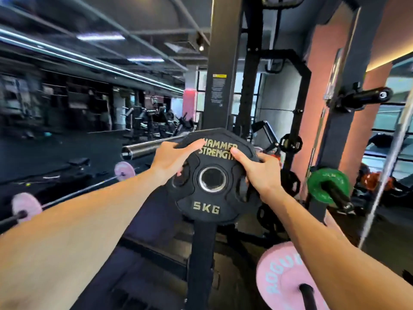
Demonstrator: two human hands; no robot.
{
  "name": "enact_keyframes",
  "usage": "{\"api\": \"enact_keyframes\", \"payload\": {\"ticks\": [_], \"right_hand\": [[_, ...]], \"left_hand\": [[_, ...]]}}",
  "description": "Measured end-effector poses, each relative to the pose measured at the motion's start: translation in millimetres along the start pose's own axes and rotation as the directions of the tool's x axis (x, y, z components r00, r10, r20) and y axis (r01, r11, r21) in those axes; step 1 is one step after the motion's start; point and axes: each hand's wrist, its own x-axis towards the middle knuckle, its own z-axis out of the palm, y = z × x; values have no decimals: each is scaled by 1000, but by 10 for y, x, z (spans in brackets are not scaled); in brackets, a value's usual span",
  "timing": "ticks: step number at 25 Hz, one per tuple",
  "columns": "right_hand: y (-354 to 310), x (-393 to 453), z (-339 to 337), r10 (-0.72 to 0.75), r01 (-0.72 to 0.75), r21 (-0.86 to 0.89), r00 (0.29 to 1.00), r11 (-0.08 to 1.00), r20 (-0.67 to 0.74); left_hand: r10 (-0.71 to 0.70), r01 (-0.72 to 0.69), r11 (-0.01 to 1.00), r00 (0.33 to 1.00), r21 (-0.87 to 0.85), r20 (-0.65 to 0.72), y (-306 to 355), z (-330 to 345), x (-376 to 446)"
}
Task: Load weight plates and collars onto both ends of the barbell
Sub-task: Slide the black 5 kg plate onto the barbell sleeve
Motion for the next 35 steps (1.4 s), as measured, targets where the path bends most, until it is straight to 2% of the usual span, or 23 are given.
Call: {"api": "enact_keyframes", "payload": {"ticks": [4, 7, 11, 15, 21, 26, 35], "right_hand": [[-237, -7, 879, -43, 39, 33, 990, 999, 135], [-355, 29, 1450, -67, 49, 86, 973, 995, 223], [-315, 174, 2047, -76, 49, 98, 954, 994, 290], [-163, 417, 2496, -61, 43, 67, 956, 997, 287], [-54, 525, 2768, -75, 75, 6, 985, 997, 156], [-103, 326, 2771, -142, 143, -32, 989, 989, 38], [-163, -22, 2844, -71, 71, -1, 995, 998, -70]], "left_hand": [[-19, 37, 996, 980, 86, -197, -78, -932, 54], [-31, 59, 994, 959, 89, -282, -237, -1481, 173], [-66, 92, 993, 947, 68, -314, -452, -1910, 398], [-93, 117, 992, 943, 57, -320, -708, -2070, 773], [-109, 126, 991, 961, 53, -254, -921, -2121, 1203], [-93, 92, 996, 990, -15, -105, -1000, -2144, 1309], [-3, 4, 1000, 997, -14, 72, -919, -2221, 1443]]}}
